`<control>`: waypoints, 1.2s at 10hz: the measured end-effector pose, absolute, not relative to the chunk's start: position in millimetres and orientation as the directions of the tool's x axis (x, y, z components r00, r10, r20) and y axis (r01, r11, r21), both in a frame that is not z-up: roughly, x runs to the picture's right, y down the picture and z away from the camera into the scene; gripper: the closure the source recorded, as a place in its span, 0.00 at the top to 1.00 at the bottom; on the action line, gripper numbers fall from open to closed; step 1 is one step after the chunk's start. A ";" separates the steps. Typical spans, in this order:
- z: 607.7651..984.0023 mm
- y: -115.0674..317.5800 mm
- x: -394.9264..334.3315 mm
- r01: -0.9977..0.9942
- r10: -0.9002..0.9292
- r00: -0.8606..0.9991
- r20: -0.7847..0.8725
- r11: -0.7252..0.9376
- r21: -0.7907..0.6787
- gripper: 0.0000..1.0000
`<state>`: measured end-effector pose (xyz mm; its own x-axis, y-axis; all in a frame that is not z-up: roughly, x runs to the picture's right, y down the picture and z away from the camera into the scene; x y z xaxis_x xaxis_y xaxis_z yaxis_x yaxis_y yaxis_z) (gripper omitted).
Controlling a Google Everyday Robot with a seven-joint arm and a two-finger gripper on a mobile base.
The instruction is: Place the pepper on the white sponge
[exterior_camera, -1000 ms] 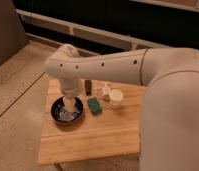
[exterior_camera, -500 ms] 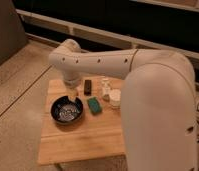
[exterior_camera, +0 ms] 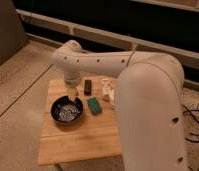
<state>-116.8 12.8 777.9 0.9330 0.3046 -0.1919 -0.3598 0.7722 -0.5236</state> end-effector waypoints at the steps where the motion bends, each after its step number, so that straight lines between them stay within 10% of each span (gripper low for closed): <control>1: 784.5 13.1 -110.4 -0.377 0.319 0.926 -0.201 0.763 -0.525 0.65; 12: 904.5 -27.1 -138.4 -0.244 0.274 0.961 -0.037 0.780 -0.576 0.65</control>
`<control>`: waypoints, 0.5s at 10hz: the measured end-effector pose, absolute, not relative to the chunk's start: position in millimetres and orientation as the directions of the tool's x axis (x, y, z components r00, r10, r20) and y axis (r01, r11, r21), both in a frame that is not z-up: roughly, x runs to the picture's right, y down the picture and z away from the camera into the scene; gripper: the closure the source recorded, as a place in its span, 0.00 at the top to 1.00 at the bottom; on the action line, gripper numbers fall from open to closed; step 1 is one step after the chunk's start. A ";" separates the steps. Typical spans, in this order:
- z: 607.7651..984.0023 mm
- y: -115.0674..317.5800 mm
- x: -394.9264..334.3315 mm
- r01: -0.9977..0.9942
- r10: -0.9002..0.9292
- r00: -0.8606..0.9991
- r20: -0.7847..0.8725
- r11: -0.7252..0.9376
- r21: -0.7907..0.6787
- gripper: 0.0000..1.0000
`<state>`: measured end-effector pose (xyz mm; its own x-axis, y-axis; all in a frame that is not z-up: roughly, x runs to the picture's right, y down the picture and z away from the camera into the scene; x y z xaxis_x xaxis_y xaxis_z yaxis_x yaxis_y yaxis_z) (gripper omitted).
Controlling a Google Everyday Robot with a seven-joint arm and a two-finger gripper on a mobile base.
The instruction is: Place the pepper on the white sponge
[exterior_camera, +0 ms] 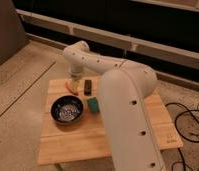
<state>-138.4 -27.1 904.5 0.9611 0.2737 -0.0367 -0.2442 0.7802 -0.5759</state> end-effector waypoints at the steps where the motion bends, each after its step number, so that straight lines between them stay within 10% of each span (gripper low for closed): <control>1: 914.6 -24.8 -142.8 -0.223 0.252 0.967 -0.032 0.778 -0.587 0.65; 5: 954.8 -28.4 -149.2 -0.291 0.307 0.948 -0.080 0.745 -0.600 0.65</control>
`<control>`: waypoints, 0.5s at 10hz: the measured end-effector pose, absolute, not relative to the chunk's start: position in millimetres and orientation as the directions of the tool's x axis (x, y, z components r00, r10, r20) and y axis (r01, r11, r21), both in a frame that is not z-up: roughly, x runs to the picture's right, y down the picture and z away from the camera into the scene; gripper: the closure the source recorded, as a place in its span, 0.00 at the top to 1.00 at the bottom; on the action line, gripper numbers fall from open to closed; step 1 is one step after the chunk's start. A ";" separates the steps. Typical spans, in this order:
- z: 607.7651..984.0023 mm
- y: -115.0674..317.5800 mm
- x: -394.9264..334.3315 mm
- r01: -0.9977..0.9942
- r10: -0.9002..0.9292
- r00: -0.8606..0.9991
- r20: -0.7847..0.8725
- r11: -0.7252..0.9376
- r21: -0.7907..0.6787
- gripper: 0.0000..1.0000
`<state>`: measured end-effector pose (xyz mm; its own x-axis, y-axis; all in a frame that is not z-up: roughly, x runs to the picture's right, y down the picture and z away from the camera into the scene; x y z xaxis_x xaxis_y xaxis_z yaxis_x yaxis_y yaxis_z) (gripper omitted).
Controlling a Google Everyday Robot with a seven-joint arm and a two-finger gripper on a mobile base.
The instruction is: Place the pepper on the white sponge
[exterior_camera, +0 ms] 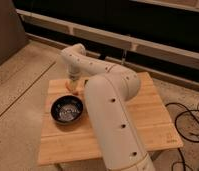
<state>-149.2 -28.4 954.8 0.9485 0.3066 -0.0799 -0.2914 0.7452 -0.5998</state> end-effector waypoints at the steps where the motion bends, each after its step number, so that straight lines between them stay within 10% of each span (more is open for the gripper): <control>1: 962.5 -33.8 -149.0 -0.343 0.351 0.930 -0.104 0.734 -0.587 0.65; 5: 988.0 -41.1 -162.1 -0.508 0.500 0.847 -0.182 0.660 -0.554 0.65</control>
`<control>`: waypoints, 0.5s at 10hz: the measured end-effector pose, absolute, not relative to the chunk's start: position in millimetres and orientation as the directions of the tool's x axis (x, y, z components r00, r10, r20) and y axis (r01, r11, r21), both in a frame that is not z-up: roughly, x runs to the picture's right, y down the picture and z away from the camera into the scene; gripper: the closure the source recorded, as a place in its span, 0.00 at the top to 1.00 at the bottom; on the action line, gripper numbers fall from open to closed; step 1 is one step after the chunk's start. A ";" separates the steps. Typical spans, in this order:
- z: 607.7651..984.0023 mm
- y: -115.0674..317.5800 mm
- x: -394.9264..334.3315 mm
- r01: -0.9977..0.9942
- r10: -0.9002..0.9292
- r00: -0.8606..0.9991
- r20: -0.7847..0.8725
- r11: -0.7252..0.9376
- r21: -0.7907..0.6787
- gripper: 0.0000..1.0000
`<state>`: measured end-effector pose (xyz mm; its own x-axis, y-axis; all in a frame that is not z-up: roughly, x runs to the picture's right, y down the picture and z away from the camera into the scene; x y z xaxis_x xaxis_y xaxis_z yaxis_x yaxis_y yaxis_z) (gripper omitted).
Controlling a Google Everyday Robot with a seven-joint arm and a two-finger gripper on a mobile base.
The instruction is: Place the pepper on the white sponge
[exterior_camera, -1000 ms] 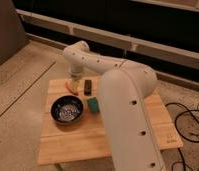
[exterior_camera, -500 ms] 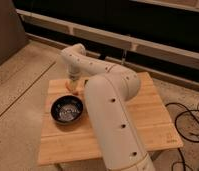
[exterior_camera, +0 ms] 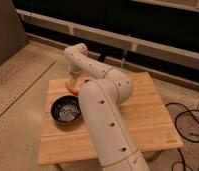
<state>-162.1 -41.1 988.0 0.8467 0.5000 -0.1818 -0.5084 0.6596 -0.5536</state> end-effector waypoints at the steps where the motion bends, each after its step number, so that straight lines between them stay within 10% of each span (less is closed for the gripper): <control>1: 990.2 -26.1 -177.0 -0.479 0.471 0.864 -0.178 0.659 -0.580 0.65; 5: 993.8 17.1 -211.2 -0.358 0.327 0.929 -0.173 0.672 -0.648 0.65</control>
